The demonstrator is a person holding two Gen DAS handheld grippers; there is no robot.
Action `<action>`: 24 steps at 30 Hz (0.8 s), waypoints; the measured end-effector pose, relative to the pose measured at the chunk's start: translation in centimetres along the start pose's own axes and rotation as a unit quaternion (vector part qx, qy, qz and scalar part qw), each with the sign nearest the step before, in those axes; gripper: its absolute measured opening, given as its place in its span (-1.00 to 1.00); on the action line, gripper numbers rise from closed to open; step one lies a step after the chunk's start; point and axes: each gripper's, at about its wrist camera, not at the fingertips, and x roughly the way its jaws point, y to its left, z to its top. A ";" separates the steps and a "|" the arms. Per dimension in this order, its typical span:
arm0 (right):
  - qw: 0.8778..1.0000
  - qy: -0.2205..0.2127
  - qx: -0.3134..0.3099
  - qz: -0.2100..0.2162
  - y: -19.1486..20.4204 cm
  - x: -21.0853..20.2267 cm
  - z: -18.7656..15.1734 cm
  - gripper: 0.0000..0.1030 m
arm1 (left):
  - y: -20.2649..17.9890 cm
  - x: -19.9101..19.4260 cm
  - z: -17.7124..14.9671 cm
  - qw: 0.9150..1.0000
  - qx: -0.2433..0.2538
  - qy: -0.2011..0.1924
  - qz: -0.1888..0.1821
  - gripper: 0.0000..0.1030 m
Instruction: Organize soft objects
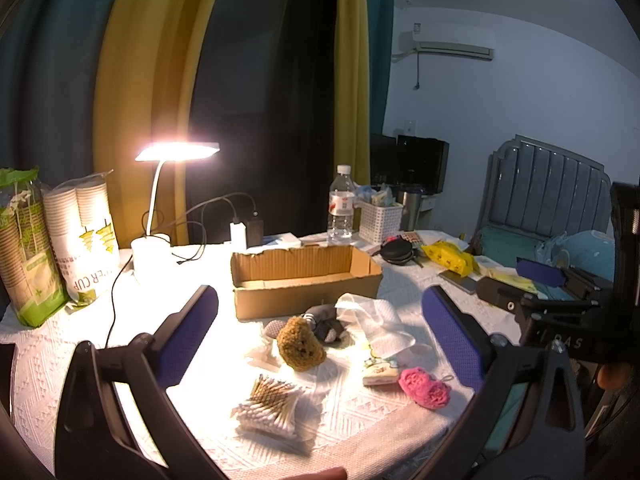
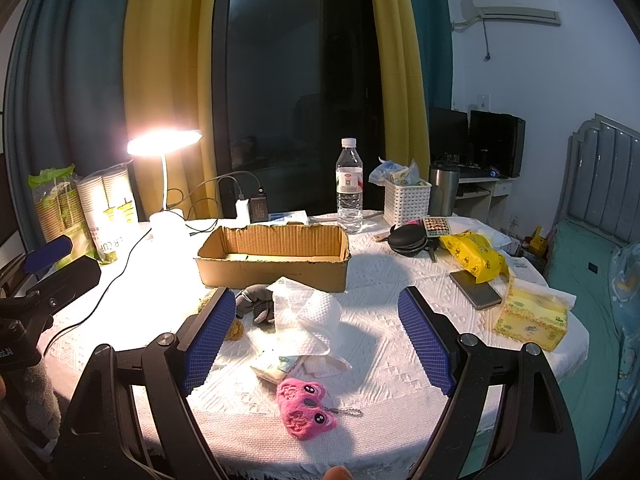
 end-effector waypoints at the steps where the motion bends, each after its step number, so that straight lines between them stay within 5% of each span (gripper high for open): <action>1: 1.000 0.000 0.000 0.000 0.0 0.0 0.0 0.67 | 0.0 0.0 0.0 1.000 0.000 0.000 0.000 0.99; 12: 1.000 0.006 0.002 0.001 0.3 0.3 -0.4 0.67 | 0.5 0.3 -0.7 1.000 0.000 0.012 0.004 0.99; 24: 0.997 0.077 0.017 0.009 -0.6 5.9 -3.9 0.67 | 2.5 5.9 -5.1 0.994 -0.012 0.101 0.027 0.99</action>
